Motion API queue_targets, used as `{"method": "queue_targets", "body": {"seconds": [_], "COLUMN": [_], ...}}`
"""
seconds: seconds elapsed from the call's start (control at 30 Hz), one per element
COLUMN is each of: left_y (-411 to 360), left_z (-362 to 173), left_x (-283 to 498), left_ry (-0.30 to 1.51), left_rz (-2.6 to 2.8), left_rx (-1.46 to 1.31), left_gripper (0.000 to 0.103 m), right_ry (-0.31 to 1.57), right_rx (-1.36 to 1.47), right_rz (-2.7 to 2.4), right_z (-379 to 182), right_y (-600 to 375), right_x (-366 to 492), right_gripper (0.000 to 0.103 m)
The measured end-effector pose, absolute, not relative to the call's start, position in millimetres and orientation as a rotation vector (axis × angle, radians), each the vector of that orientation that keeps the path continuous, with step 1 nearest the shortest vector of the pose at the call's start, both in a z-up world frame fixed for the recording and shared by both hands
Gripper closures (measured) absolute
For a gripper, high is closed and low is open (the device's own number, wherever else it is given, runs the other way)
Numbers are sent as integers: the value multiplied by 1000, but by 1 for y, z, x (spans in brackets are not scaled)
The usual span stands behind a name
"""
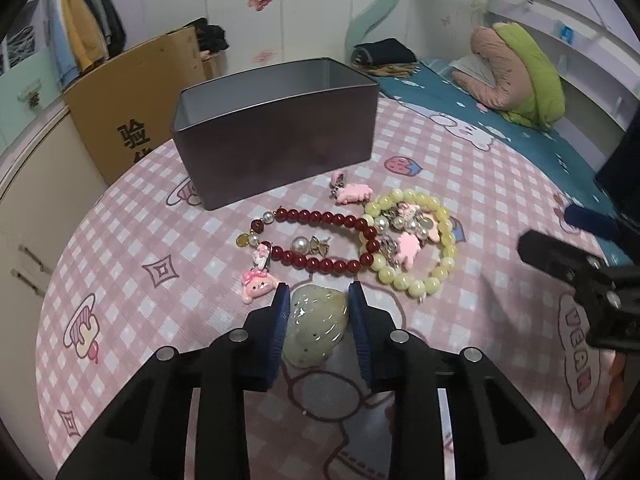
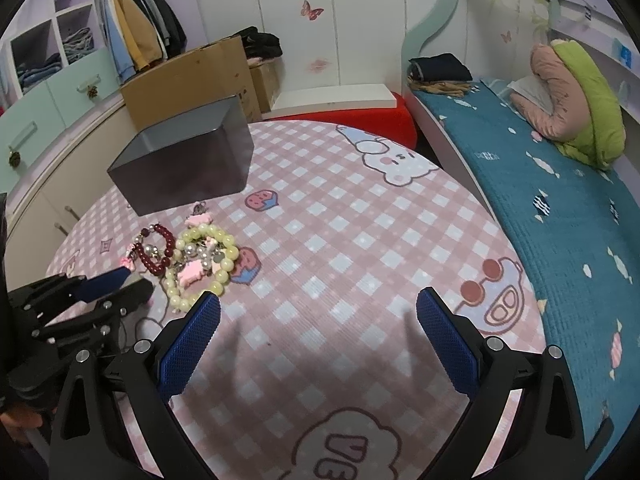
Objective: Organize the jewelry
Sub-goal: 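Grasp the jade pendant with the left tool while the right tool grasps the yellow bracelet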
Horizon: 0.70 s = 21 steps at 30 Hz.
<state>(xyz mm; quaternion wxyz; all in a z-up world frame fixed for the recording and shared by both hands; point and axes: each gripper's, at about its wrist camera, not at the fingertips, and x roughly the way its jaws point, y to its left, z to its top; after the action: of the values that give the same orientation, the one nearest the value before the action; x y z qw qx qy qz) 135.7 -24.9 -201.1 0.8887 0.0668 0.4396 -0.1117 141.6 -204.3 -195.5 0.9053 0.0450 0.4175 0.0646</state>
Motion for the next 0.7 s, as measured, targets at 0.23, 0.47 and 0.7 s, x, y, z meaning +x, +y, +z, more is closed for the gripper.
{"method": "queue_targets", "body": {"seconds": [0.23, 0.47, 0.7], "left_y": [-7, 9, 16], "left_z": [-198, -192, -190], "left_x": [123, 114, 110], "left_ry": [924, 913, 907], "left_rz": [-246, -245, -272], "left_rx": [78, 38, 9], "left_gripper": [75, 75, 75], "right_ry": [892, 924, 961], "right_rx": [43, -19, -43], "right_rz": [174, 174, 162], "right_z": [-201, -205, -213], "right_y": [-177, -153, -149], "right_x": [159, 173, 176], "right_gripper": [7, 8, 51]}}
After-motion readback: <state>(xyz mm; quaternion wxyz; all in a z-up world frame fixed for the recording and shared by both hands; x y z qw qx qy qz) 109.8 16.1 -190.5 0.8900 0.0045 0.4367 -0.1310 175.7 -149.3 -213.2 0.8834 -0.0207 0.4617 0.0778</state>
